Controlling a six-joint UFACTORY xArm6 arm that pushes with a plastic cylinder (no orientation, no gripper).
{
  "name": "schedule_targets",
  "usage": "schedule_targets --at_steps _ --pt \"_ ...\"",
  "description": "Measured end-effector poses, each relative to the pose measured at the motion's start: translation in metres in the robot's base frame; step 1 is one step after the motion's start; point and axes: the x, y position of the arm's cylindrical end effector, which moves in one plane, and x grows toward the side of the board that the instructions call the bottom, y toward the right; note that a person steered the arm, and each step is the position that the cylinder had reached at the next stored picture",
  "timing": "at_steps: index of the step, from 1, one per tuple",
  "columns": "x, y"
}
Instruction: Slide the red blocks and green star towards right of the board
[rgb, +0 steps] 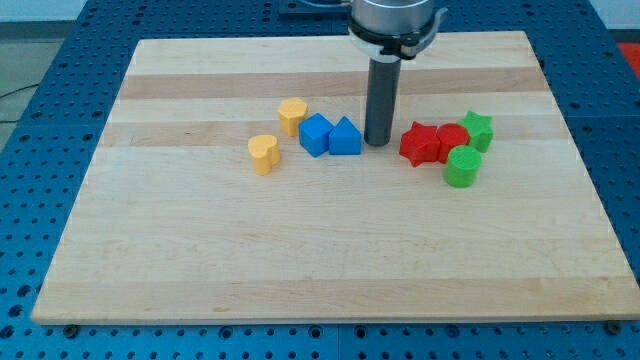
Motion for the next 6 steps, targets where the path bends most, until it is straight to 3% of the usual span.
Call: schedule_targets --at_steps 1,2,4,5,6 --pt "0.042 -0.001" --pt "0.084 0.036" --pt "0.054 -0.003" --pt "0.023 0.012" --pt "0.006 0.065"
